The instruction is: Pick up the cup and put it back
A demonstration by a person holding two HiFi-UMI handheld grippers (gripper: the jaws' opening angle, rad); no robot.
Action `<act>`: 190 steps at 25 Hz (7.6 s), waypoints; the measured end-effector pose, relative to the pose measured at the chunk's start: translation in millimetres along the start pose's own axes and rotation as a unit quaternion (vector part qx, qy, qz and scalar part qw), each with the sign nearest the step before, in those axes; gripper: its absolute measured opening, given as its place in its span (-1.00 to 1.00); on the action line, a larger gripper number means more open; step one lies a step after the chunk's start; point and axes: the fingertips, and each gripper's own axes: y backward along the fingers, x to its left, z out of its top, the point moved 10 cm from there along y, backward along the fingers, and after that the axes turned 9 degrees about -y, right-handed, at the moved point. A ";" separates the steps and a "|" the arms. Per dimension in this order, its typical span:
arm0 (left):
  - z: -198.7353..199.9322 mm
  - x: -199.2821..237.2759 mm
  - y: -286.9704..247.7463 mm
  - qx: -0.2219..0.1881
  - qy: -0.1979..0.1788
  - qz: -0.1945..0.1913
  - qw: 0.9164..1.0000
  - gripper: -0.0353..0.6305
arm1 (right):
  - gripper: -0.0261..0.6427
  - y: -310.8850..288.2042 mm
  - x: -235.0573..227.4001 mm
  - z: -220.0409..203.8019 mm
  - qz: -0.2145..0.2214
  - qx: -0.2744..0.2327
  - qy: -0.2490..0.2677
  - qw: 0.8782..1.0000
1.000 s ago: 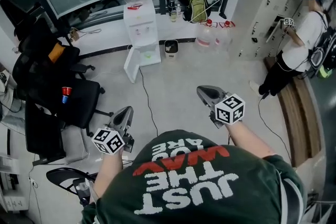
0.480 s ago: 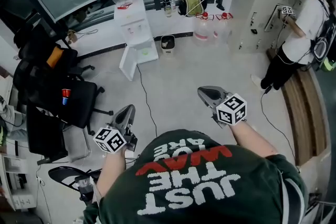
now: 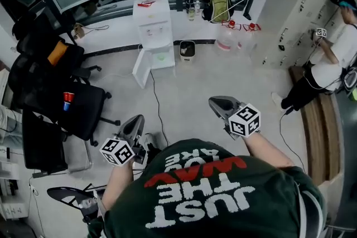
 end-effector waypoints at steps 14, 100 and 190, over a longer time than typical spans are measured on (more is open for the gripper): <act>106.1 335.2 -89.2 0.044 -0.012 -0.096 0.994 -0.87 | -0.82 -295.4 7.7 141.5 -0.055 -0.024 -0.019 0.998; -446.8 614.9 -391.2 0.150 0.070 0.107 0.980 -0.87 | -0.78 -1004.9 -579.0 -345.2 -0.036 0.417 0.385 0.823; 167.8 516.4 -185.5 -0.051 -0.096 -0.004 0.994 -0.87 | -0.78 -630.3 -55.7 288.3 0.051 0.229 0.309 0.922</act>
